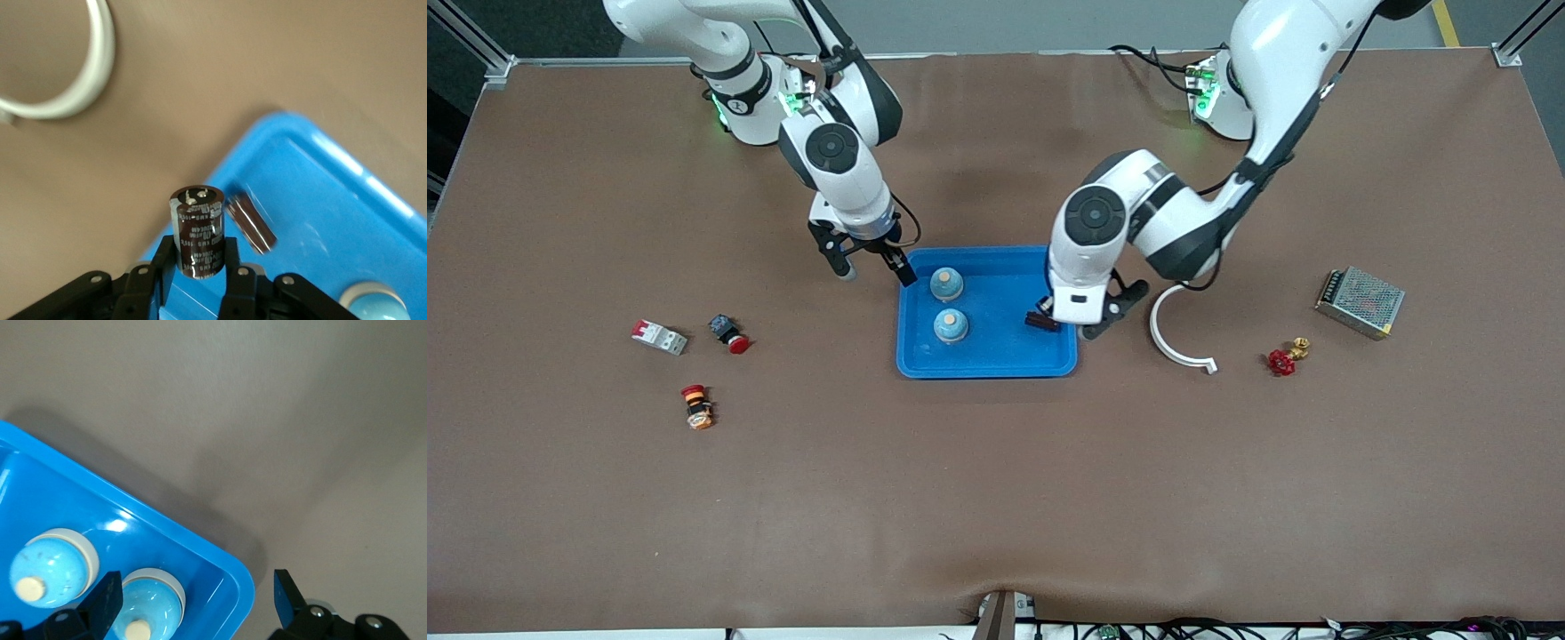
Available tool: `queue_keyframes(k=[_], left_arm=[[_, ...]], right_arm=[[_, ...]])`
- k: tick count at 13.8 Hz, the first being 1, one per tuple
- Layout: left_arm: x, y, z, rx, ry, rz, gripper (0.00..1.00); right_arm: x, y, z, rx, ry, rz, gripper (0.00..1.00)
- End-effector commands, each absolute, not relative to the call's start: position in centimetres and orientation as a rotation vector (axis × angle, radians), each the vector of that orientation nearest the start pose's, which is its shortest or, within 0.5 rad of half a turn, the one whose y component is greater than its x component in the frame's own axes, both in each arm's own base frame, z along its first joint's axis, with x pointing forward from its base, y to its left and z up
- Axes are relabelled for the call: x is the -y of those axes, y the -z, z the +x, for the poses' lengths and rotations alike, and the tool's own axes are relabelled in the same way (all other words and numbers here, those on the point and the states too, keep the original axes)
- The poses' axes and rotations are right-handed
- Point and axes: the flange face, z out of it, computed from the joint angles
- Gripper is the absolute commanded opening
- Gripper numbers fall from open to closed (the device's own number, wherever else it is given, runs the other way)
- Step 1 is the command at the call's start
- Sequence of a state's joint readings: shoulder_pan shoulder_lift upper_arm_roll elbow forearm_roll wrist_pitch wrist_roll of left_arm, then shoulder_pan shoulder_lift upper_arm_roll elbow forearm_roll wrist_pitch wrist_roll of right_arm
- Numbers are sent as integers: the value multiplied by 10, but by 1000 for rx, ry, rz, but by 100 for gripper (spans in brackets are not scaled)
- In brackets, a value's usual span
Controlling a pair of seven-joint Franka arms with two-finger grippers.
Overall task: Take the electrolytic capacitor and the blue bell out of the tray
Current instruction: 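Place the capacitor by the white arc while the right gripper grasps a bell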
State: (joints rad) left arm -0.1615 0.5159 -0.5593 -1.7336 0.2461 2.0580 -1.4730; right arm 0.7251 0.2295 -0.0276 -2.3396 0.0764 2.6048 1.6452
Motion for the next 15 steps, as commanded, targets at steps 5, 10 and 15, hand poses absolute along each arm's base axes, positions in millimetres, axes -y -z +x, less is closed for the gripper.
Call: queue_keyframes(k=[5, 10, 15], left_arm=[[261, -300, 550, 851, -248, -2832, 0], [182, -246, 546, 797, -270, -2801, 0], [135, -201, 535, 845, -302, -2799, 0]], right_arm=[[-378, -218, 419, -1595, -2, -2639, 100], [-408, -194, 422, -1607, 14, -2647, 100], [-424, -181, 419, -1620, 36, -2649, 100]])
